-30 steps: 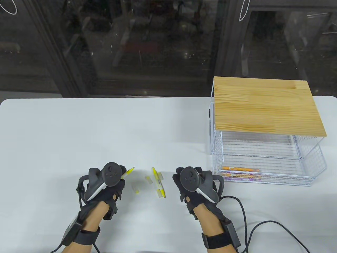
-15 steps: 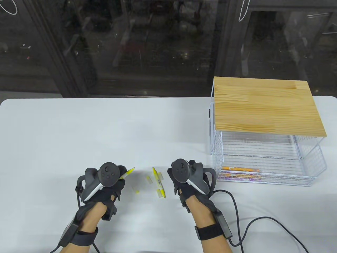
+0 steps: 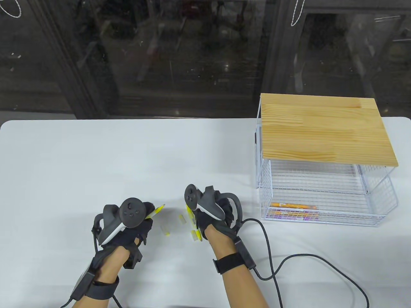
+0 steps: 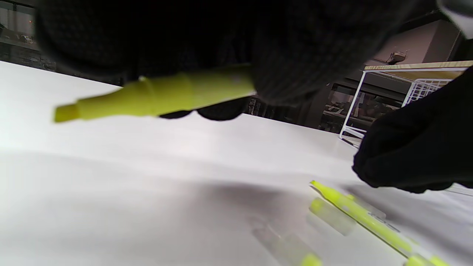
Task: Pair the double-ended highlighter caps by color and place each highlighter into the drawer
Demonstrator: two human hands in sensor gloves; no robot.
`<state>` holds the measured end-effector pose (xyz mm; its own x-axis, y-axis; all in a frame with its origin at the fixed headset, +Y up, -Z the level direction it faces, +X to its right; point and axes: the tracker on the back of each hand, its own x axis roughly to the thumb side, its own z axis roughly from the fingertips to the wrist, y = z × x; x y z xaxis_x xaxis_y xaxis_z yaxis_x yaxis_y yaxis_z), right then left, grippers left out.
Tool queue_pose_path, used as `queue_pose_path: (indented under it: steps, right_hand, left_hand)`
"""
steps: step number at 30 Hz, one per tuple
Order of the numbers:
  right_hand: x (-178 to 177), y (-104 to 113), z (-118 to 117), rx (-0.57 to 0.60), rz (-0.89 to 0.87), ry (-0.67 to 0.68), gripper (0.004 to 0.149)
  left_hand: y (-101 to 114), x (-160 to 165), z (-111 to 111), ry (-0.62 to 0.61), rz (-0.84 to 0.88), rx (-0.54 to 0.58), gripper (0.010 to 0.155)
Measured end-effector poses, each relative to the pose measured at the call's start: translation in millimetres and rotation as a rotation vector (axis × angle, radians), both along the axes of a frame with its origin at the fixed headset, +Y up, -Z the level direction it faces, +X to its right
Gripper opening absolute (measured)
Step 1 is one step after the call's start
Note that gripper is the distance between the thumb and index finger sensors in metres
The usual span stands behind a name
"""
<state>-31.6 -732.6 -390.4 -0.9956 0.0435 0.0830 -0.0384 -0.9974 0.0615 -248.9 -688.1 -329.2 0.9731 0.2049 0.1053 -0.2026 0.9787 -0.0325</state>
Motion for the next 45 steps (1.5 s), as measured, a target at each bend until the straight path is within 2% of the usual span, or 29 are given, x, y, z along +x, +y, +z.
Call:
queue_pose_path:
  steps: [15,27,34,36,45]
  right_hand:
    - [-0.8,-8.8,-2.5,-0.020,0.028,-0.012,0.037]
    - [0.6,-13.1,-0.9,0.009,0.112,-0.010,0.043]
    - [-0.7,-13.2,-1.4,-0.004,0.102,0.000,0.040]
    - [2.3,-11.2,-1.5,-0.026,0.083,-0.009,0.042]
    - [20.5,21.9,8.9,0.073,-0.077,-0.053,0.043]
  left_hand:
    - [0.4,-2.5,-0.6,0.008,0.015,-0.008,0.052]
    - [2.6,-1.6,1.4,0.004,0.008,0.002,0.052]
    - [1.5,-0.7,0.7,-0.001,0.002,-0.005,0.052]
    - [1.4,-1.2,0.6,0.000,0.006,-0.006,0.052]
    - [1.3,-2.1,0.3,0.002,0.012,-0.012,0.052]
